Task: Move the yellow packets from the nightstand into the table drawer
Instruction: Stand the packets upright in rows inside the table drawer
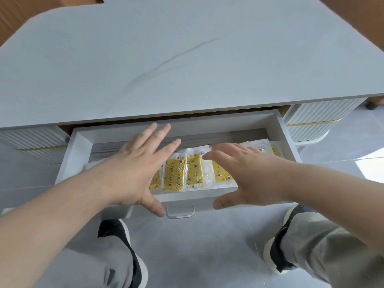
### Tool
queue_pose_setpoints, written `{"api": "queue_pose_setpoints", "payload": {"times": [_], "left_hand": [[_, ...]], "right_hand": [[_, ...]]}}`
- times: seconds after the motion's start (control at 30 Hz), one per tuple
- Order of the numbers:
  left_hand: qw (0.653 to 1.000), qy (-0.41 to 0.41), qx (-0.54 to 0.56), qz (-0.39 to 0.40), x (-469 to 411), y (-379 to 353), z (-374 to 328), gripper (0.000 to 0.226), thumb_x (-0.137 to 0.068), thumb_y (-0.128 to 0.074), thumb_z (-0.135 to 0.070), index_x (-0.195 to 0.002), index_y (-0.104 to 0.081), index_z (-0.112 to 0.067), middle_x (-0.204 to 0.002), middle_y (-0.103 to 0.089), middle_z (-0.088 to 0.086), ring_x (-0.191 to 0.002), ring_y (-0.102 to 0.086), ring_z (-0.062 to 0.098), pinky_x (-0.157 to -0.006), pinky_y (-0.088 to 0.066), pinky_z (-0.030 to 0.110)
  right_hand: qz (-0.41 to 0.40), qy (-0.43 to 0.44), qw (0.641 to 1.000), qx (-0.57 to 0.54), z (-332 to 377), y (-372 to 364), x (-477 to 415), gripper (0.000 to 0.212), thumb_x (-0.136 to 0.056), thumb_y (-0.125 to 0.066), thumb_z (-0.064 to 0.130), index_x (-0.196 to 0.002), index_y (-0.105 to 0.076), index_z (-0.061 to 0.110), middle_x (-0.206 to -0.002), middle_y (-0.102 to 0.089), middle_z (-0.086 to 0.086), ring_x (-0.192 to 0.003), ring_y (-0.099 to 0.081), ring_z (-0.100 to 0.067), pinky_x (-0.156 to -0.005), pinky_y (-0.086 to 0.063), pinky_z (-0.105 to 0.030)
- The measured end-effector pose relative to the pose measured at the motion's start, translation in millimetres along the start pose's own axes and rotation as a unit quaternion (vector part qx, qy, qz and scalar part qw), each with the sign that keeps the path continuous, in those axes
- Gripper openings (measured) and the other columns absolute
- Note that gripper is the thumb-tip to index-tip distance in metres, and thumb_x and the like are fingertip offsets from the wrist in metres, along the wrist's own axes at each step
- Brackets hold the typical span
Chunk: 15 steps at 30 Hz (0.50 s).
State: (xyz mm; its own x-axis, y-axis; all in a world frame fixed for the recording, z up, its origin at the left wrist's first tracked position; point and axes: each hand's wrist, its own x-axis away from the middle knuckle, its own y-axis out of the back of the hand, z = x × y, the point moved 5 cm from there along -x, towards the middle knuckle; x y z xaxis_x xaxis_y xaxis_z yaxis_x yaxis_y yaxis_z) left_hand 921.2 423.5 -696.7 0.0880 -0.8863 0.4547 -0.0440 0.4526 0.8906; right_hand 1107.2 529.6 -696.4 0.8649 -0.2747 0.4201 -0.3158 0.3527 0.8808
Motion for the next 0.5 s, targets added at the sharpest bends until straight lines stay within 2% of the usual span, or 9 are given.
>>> {"api": "queue_pose_setpoints", "payload": {"times": [0.1, 0.27, 0.5], "left_hand": [[0.998, -0.011, -0.046, -0.038, -2.9, 4.3, -5.9, 0.157, -0.045, -0.071, -0.088, -0.149, 0.034, -0.034, -0.148, 0.054, -0.005, -0.139, 0.047, 0.019, -0.116, 0.008, 0.038], [0.995, -0.012, -0.075, -0.067, -11.4, 12.8, -7.6, 0.157, -0.05, -0.074, -0.082, -0.149, 0.037, -0.03, -0.148, 0.054, 0.0, -0.139, 0.046, 0.023, -0.119, 0.011, 0.042], [0.99, 0.029, -0.067, -0.122, -32.9, 35.7, 5.9, 0.145, -0.061, -0.081, -0.056, -0.153, 0.029, -0.029, -0.154, 0.045, 0.0, -0.146, 0.035, 0.023, -0.124, 0.005, 0.047]], "right_hand": [[-0.049, 0.005, 0.999, 0.014, -2.7, 0.7, -1.8, 0.105, -0.074, -0.059, 0.083, -0.153, -0.005, 0.039, -0.159, -0.018, 0.007, -0.147, -0.024, -0.019, -0.118, -0.028, -0.038], [-0.121, -0.003, 0.99, 0.072, -6.7, 14.3, -9.8, 0.123, -0.063, -0.061, 0.089, -0.157, 0.0, 0.037, -0.164, -0.009, 0.001, -0.151, -0.014, -0.022, -0.12, -0.026, -0.042], [-0.183, -0.046, 0.977, 0.095, -18.4, 39.6, -31.3, 0.121, -0.066, -0.064, 0.085, -0.158, -0.002, 0.035, -0.166, -0.008, -0.004, -0.154, -0.008, -0.026, -0.121, -0.018, -0.044]]}}
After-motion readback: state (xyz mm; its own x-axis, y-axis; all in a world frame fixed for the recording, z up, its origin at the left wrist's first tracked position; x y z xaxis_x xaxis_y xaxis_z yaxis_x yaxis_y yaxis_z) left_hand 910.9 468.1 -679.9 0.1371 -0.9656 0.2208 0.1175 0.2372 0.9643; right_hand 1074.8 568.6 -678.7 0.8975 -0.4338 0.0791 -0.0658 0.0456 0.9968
